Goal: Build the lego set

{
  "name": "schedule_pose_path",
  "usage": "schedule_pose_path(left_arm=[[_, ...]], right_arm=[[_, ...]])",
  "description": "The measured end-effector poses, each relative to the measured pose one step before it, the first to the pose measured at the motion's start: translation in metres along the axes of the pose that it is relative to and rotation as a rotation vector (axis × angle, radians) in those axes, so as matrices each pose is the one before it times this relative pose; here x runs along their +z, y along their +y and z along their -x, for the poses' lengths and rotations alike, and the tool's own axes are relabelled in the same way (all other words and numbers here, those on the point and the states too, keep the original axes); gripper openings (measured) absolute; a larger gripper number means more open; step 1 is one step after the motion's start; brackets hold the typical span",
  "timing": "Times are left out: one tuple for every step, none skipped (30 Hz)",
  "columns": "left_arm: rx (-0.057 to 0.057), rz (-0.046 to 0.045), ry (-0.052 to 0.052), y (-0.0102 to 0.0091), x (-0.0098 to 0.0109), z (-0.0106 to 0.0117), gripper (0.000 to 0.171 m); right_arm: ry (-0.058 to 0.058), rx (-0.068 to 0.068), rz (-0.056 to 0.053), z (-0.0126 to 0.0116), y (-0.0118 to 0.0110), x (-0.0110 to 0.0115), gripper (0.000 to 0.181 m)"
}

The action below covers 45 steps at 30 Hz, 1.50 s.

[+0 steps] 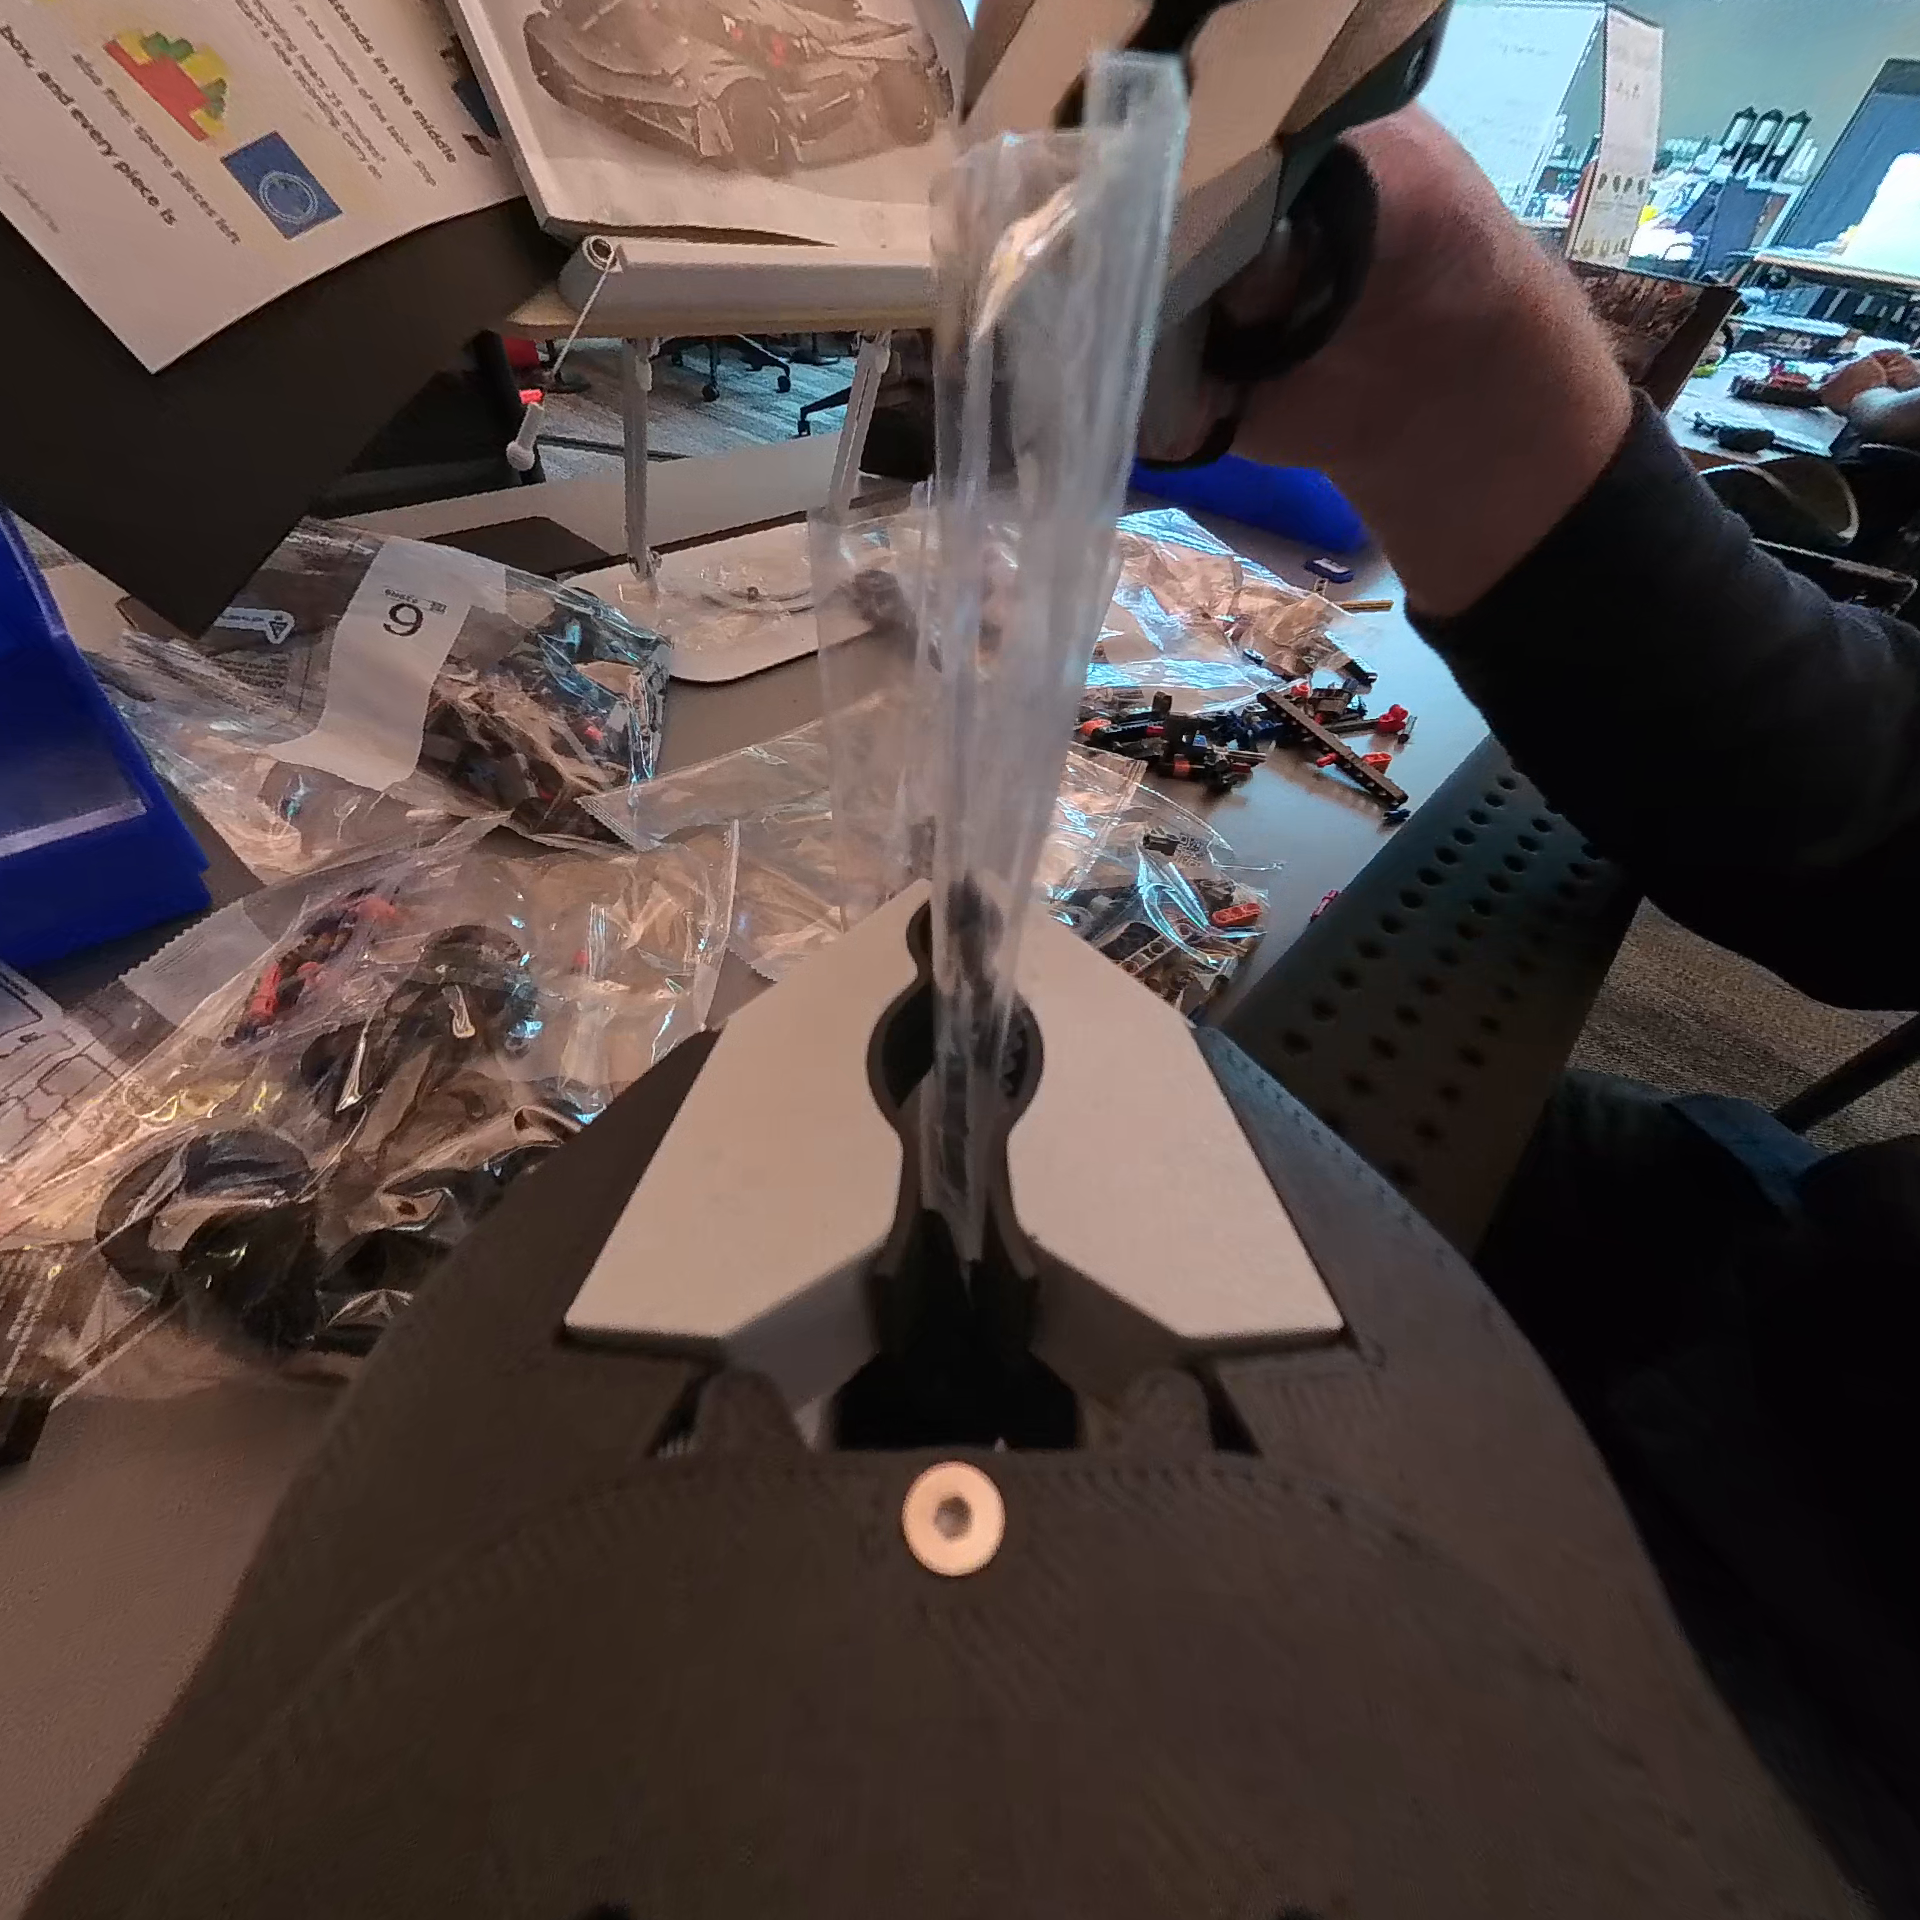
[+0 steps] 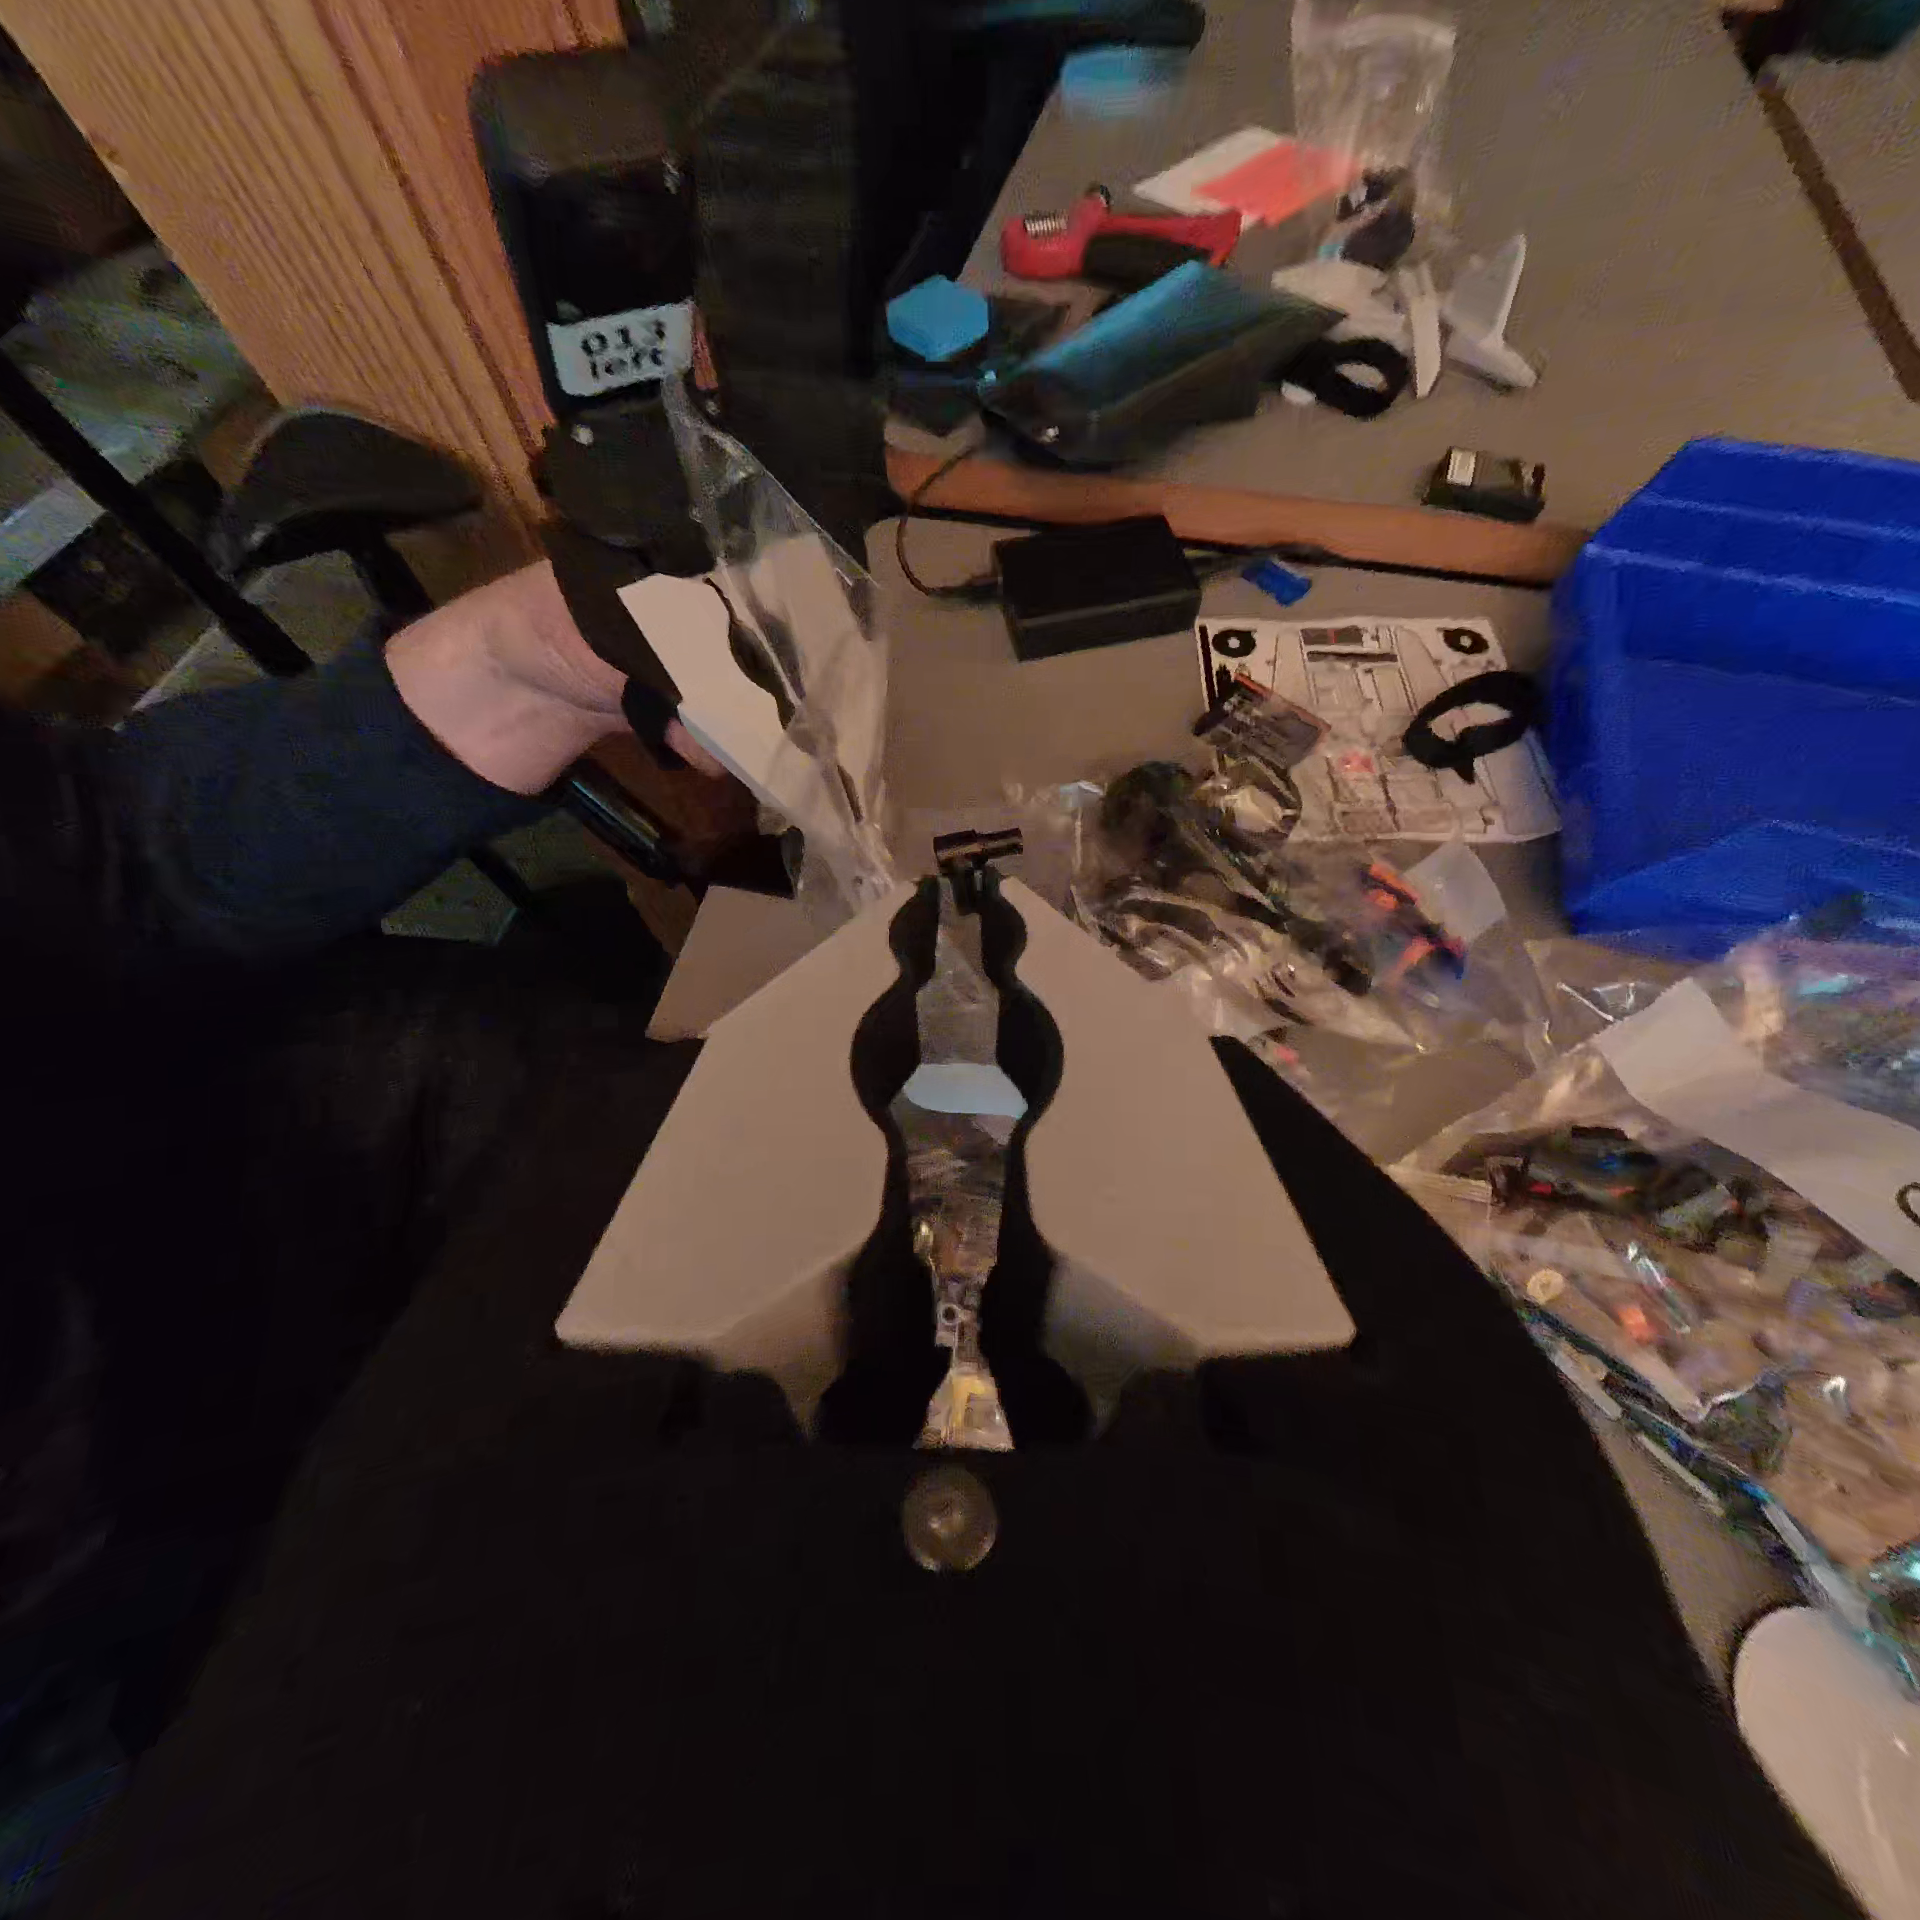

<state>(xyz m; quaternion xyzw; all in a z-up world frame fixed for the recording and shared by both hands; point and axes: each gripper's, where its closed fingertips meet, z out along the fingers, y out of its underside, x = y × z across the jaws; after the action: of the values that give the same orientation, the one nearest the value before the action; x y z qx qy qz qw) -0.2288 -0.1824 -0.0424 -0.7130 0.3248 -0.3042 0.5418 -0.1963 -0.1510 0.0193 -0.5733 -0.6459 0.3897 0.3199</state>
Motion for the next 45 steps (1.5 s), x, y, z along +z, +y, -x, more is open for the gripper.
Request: schedule_pose_path(left_arm=[[-0.0004, -0.00023, 0.0009, 0.00004, 0.00010, -0.00007, 0.000], [-0.0002, -0.00055, 0.0006, 0.00004, 0.00000, -0.00017, 0.000], [0.0002, -0.00063, 0.0008, 0.00011, 0.00009, -0.00007, 0.000], [0.0006, 0.00009, -0.0001, 0.00001, -0.00001, 0.00006, 0.000], [0.0028, -0.00044, -0.0071, -0.00016, -0.00043, 0.00112, 0.000], [0.0025, 0.00053, -0.0090, -0.00003, -0.00052, 0.00150, 0.000], [0.0001, -0.00255, -0.0096, -0.00041, -0.00063, 0.00181, 0.000], [0.0017, -0.00744, -0.0194, -0.00116, -0.00088, 0.00309, 0.000], [-0.0037, -0.00617, -0.0186, -0.00098, -0.00119, 0.00345, 0.000], [-0.0035, -0.00976, -0.0199, -0.00169, -0.00148, 0.00384, 0.000], [-0.0034, -0.01740, -0.0231, -0.00295, -0.00205, 0.00405, 0.000], [-0.0057, -0.02240, -0.0237, -0.00388, -0.00251, 0.00436, 0.000], [-0.0061, -0.02179, -0.0193, -0.00385, -0.00269, 0.00373, 0.000], [-0.0027, -0.02096, -0.0284, -0.00388, -0.00289, 0.00488, 0.000], [-0.0070, -0.01749, -0.0345, -0.00334, -0.00284, 0.00606, 0.000], [-0.0094, -0.01583, -0.0265, -0.00293, -0.00258, 0.00511, 0.000], [-0.0071, -0.01565, -0.0197, -0.00295, -0.00249, 0.00391, 0.000], [-0.0041, -0.01716, -0.0198, -0.00317, -0.00248, 0.00357, 0.000], [-0.0035, -0.01427, -0.0080, -0.00283, -0.00206, 0.00144, 0.000], [-0.0012, -0.00752, -0.0022, -0.00183, -0.00159, 0.00026, 0.000], [0.0035, -0.00194, -0.0058, -0.00113, -0.00138, 0.00028, 0.000], [0.0058, 0.00071, -0.0066, -0.00067, -0.00111, 0.00027, 0.000], [0.0056, 0.00267, -0.0035, -0.00012, -0.00094, -0.00004, 0.000], [0.0029, 0.00281, -0.0019, 0.00024, -0.00070, 0.00010, 0.000], [0.0008, -0.00024, -0.0039, 0.00011, -0.00064, 0.00051, 0.000], [-0.0024, -0.00169, 0.0006, 0.00018, -0.00045, 0.00009, 0.000], [-0.0039, -0.00262, 0.0037, 0.00022, -0.00021, -0.00032, 0.000], [-0.0026, -0.00246, 0.0023, 0.00024, -0.00009, -0.00005, 0.000], [-0.0010, -0.00116, 0.0015, 0.00023, -0.00001, -0.00009, 0.000], [-0.0003, -0.00023, 0.0019, 0.00027, 0.00003, -0.00027, 0.000], [-0.0003, 0.00017, 0.0026, 0.00021, 0.00002, -0.00024, 0.000], [-0.0002, -0.00023, 0.0007, -0.00003, -0.00004, -0.00002, 0.000], [0.0004, -0.00137, -0.0008, -0.00018, -0.00012, 0.00011, 0.000], [-0.0003, -0.00191, -0.0001, -0.00045, -0.00024, -0.00003, 0.000], [-0.0007, -0.00169, -0.0010, -0.00061, -0.00040, 0.00008, 0.000], [0.0006, -0.00217, -0.0053, -0.00066, -0.00061, 0.00058, 0.000], [0.0010, -0.00321, -0.0050, -0.00089, -0.00076, 0.00054, 0.000], [-0.0004, -0.00484, -0.0054, -0.00132, -0.00099, 0.00062, 0.000], [-0.0010, -0.00804, -0.0080, -0.00207, -0.00098, 0.00103, 0.000], [-0.0012, -0.00958, -0.0057, -0.00240, -0.00100, 0.00073, 0.000], [-0.0005, -0.00776, -0.0054, -0.00226, -0.00098, 0.00070, 0.000], [0.0021, -0.00639, -0.0141, -0.00227, -0.00125, 0.00199, 0.000], [0.0027, -0.00564, -0.0158, -0.00247, -0.00161, 0.00219, 0.000], [0.0019, -0.00626, -0.0106, -0.00287, -0.00174, 0.00154, 0.000], [0.0017, -0.00776, -0.0095, -0.00310, -0.00212, 0.00144, 0.000]], right_arm=[[0.0263, 0.0062, 0.0289, -0.00479, 0.00346, 0.00486, 0.013], [0.0235, -0.0015, -0.0006, -0.00382, 0.00106, 0.00253, 0.015], [0.0079, 0.0051, -0.0177, -0.00190, -0.00062, 0.00023, 0.020], [-0.0031, 0.0154, -0.0174, -0.00054, -0.00044, -0.00154, 0.022], [0.0112, 0.0101, -0.0194, -0.00221, -0.00066, -0.00408, 0.022], [0.0197, 0.0008, -0.0331, -0.00290, -0.00188, -0.00642, 0.021], [0.0114, 0.0079, -0.0336, -0.00235, -0.00140, -0.00775, 0.019], [-0.0047, 0.0177, -0.0191, -0.00103, 0.00129, -0.00721, 0.018], [-0.0140, 0.0121, 0.0083, 0.00002, 0.00578, -0.00589, 0.018], [0.0208, 0.0118, 0.0178, -0.00534, 0.00858, -0.00421, 0.017], [0.0194, 0.0182, 0.0328, -0.00611, 0.01182, -0.00088, 0.015], [-0.0133, 0.0166, 0.0399, -0.00047, 0.01250, 0.00310, 0.016], [-0.0362, 0.0026, 0.0281, 0.00497, 0.01004, 0.00642, 0.016], [-0.0377, -0.0125, 0.0381, 0.00721, 0.00959, 0.00975, 0.016], [-0.0439, -0.0260, 0.0538, 0.00949, 0.01003, 0.01323, 0.014], [-0.0382, -0.0248, 0.0533, 0.00860, 0.00766, 0.01566, 0.013], [-0.0363, -0.0187, 0.0411, 0.00774, 0.00396, 0.01730, 0.013], [-0.0340, -0.0202, 0.0287, 0.00720, 0.00077, 0.01864, 0.014], [-0.0296, -0.0262, 0.0411, 0.00634, 0.00243, 0.01909, 0.016], [-0.0014, -0.0288, 0.0654, 0.00171, 0.00571, 0.01702, 0.018], [0.0244, -0.0248, 0.0549, -0.00262, 0.00417, 0.01366, 0.016], [-0.0037, -0.0124, 0.0291, 0.00090, 0.00084, 0.01135, 0.016], [-0.0297, -0.0034, 0.0165, 0.00393, -0.00030, 0.00967, 0.017], [0.0031, -0.0030, 0.0132, -0.00152, 0.00044, 0.00751, 0.018], [0.0072, 0.0000, 0.0125, -0.00234, 0.00095, 0.00569, 0.017], [-0.0099, 0.0017, 0.0110, 0.00036, 0.00111, 0.00486, 0.016], [-0.0083, -0.0002, 0.0124, 0.00029, 0.00198, 0.00451, 0.015], [0.0092, 0.0050, 0.0170, -0.00271, 0.00330, 0.00341, 0.013], [0.0055, 0.0108, 0.0132, -0.00240, 0.00262, 0.00259, 0.010], [-0.0202, 0.0064, -0.0059, 0.00229, -0.00079, 0.00167, 0.009], [-0.0145, -0.0057, -0.0078, 0.00272, -0.00118, 0.00148, 0.007], [0.0052, -0.0088, 0.0066, -0.00005, 0.00115, 0.00140, 0.000], [0.0081, -0.0027, 0.0028, -0.00077, 0.00025, 0.00034, 0.000], [0.0033, 0.0019, -0.0005, -0.00045, -0.00035, -0.00052, 0.000], [0.0019, 0.0041, -0.0108, -0.00021, -0.00146, -0.00136, 0.000], [-0.0104, 0.0086, -0.0160, 0.00139, -0.00237, -0.00256, 0.000], [0.0025, 0.0069, -0.0225, -0.00034, -0.00460, -0.00281, 0.005], [-0.0010, 0.0012, -0.0212, 0.00061, -0.00512, -0.00154, 0.012], [0.0096, 0.0044, -0.0171, -0.00105, -0.00457, -0.00009, 0.018], [0.0196, 0.0043, -0.0095, -0.00279, -0.00373, 0.00106, 0.020], [0.0254, 0.0007, -0.0095, -0.00351, -0.00418, 0.00186, 0.025], [0.0180, -0.0077, -0.0090, -0.00242, -0.00470, 0.00242, 0.028], [0.0180, -0.0104, -0.0071, -0.00257, -0.00470, 0.00281, 0.029], [0.0244, -0.0090, -0.0078, -0.00393, -0.00487, 0.00300, 0.030], [0.0049, -0.0077, -0.0075, -0.00142, -0.00476, 0.00327, 0.032]])
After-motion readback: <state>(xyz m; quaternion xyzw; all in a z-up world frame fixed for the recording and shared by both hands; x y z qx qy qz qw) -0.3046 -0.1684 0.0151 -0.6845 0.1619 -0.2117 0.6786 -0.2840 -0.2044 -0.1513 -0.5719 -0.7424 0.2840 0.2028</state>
